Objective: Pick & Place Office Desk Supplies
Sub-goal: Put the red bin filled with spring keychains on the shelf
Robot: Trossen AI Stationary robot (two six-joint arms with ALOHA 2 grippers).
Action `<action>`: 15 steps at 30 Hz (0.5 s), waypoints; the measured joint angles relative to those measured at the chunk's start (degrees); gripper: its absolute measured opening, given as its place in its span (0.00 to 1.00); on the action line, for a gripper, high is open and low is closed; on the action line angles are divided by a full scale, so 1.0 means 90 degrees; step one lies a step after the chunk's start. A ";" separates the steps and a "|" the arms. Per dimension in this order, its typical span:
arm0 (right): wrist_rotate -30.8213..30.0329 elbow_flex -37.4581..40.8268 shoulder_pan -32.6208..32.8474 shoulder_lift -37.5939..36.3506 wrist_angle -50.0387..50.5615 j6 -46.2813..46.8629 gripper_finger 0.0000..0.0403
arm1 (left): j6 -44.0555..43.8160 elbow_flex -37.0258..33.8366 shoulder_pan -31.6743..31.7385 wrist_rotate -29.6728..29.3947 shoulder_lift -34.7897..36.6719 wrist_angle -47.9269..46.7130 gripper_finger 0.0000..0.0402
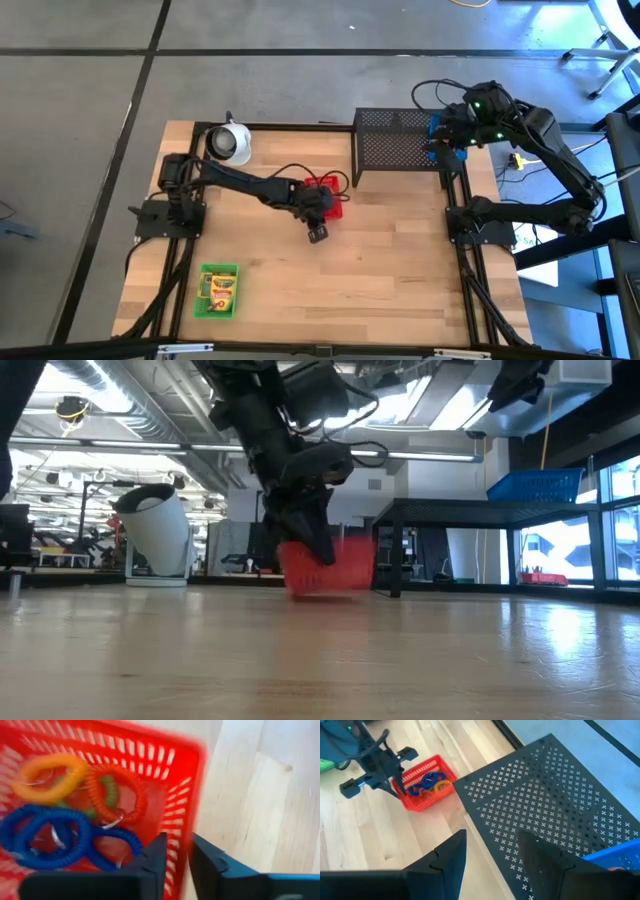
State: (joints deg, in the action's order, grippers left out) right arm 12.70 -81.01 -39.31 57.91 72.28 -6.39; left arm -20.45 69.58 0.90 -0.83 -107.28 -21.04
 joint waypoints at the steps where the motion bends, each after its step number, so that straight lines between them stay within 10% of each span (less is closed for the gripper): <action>1: -0.0004 0.0000 0.0021 0.0000 -0.0011 0.0002 0.45 | 0.0000 0.0000 0.0031 0.0054 0.0000 -0.0026 0.19; 15: 0.0091 0.0383 0.0799 0.0282 -0.1255 0.0664 0.45 | -0.0333 0.0552 0.0436 0.0229 0.0859 -0.1076 0.40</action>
State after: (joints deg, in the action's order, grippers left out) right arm 13.52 -77.56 -32.12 60.44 60.98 -0.42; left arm -23.44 74.55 4.82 1.23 -99.55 -30.72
